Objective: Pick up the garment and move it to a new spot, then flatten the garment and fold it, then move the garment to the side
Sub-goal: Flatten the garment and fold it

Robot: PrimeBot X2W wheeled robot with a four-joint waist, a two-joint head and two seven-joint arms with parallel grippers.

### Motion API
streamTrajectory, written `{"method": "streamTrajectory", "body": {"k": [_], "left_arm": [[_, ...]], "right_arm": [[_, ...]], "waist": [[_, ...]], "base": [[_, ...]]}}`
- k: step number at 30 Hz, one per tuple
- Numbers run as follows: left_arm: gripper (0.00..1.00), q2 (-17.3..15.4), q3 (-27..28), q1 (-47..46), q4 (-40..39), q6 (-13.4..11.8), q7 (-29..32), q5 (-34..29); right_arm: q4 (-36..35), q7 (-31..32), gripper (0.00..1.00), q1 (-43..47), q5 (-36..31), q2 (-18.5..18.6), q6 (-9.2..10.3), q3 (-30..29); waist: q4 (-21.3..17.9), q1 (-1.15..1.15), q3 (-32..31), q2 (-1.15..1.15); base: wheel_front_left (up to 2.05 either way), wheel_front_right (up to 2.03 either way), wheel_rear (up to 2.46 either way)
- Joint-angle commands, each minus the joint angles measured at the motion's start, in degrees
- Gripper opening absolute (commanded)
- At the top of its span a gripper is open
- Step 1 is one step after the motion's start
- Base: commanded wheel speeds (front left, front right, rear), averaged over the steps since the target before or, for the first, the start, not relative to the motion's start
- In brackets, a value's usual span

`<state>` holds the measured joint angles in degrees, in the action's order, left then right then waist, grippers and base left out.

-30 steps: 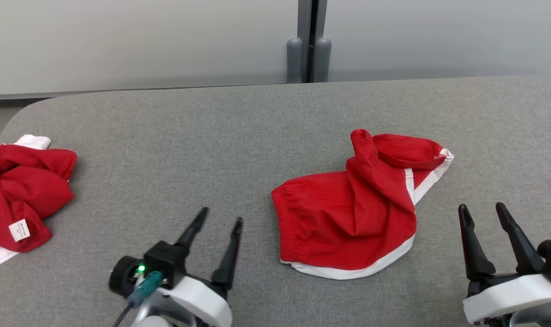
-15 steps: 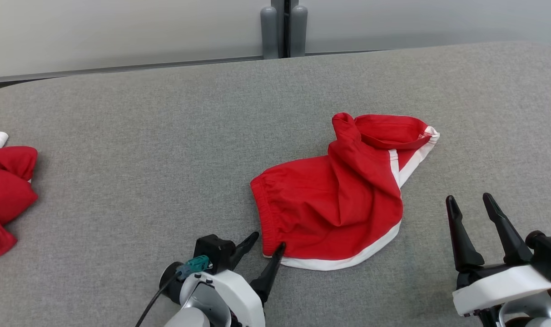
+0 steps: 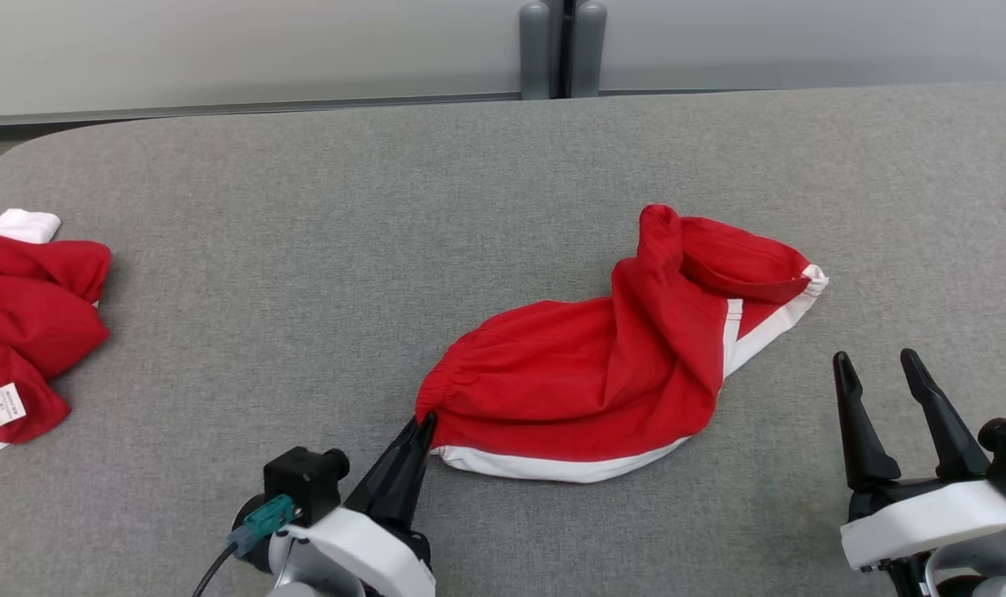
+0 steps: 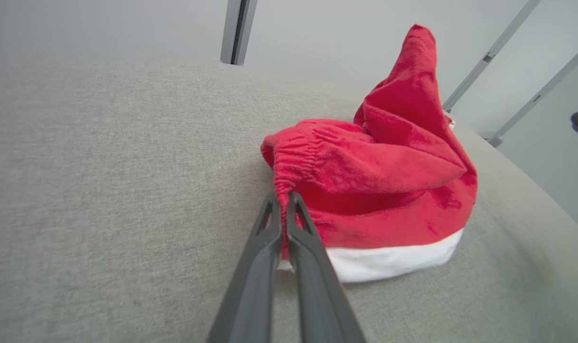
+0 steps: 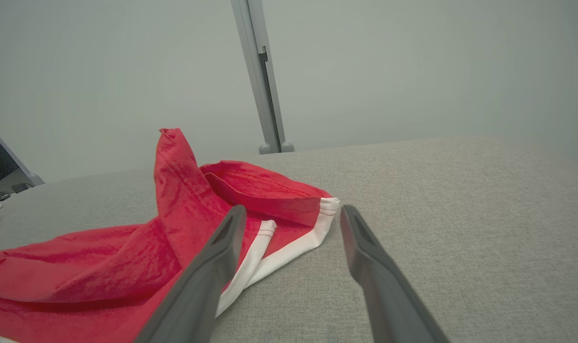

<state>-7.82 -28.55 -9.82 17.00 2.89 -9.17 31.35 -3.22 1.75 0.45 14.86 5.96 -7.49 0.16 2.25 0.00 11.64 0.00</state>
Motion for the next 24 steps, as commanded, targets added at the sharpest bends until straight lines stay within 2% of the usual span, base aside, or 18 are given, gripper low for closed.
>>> {"method": "streamTrajectory", "body": {"k": [1,8,13,18,24], "left_arm": [[0.0,-0.52,0.56,0.62,-0.7,-0.5,-0.24,0.22],[0.0,-2.38,2.81,5.86,-9.47,-4.22,0.82,1.57],[0.0,-3.31,4.1,4.07,-12.04,-5.49,2.16,1.99],[0.0,-3.3,5.52,-0.04,-9.1,-5.79,2.85,2.56],[0.0,-2.74,7.34,-5.43,-1.28,-4.99,2.96,4.33]], "right_arm": [[-0.08,-0.31,1.0,-0.45,0.31,0.28,0.01,-0.38],[-0.94,0.21,1.0,-0.56,0.22,0.06,0.0,-1.12],[-1.86,0.73,1.0,-1.19,0.0,-0.18,0.01,-1.2],[-2.26,0.85,1.0,-1.95,-0.11,-0.39,0.01,-1.08],[-2.16,0.24,1.0,-2.85,0.15,-0.99,0.01,-1.41]], "waist": [[0.55,0.0,0.03,0.0],[2.11,0.0,0.81,0.0],[1.98,0.0,1.88,0.0],[0.63,0.0,3.16,0.0],[-1.36,0.0,4.77,0.0]], "base": [[0.0,0.0,0.0],[0.0,0.0,0.0],[0.0,0.0,0.0],[0.0,0.0,0.0],[0.0,0.0,0.0]]}}
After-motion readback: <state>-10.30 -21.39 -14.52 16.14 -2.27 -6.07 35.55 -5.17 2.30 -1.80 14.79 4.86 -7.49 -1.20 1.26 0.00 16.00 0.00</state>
